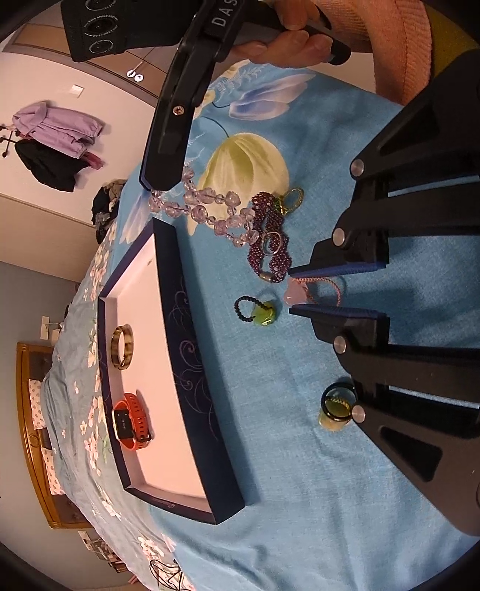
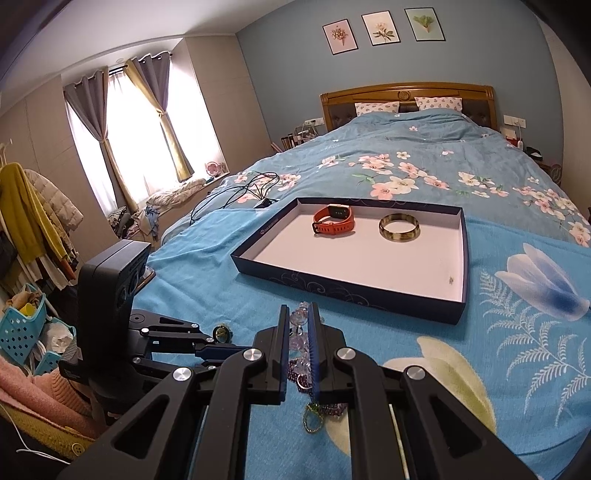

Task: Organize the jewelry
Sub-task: 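Lift the pink ring with the left tool while the right tool carries the crystal bracelet to the box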

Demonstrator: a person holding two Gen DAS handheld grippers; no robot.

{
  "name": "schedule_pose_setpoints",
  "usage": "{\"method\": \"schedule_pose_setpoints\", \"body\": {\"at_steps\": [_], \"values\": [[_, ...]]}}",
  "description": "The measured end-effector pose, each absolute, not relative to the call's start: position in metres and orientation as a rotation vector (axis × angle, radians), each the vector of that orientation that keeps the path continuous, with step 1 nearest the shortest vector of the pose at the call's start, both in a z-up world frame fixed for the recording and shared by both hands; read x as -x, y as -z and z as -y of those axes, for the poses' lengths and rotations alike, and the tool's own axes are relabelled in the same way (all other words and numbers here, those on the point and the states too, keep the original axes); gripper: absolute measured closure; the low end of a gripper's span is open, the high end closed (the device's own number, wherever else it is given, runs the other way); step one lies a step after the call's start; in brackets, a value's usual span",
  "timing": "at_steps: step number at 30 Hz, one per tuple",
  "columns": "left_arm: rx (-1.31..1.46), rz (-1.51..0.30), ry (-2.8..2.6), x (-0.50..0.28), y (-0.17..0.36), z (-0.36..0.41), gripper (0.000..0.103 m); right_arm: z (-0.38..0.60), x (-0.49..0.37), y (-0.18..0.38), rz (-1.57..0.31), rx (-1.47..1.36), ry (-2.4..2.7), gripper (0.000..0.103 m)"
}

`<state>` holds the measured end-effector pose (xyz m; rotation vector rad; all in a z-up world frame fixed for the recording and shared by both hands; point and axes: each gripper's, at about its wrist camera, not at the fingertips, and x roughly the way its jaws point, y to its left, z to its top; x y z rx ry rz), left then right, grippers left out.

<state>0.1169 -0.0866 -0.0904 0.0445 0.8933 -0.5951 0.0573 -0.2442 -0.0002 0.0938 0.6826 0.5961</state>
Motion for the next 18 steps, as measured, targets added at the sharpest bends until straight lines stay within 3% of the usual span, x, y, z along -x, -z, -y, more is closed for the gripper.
{"method": "schedule_pose_setpoints", "body": {"at_steps": [18], "values": [[-0.016, -0.801, 0.583, -0.118, 0.058, 0.069, 0.088, 0.246, -0.074, -0.018, -0.631, -0.069, -0.591, 0.095]]}}
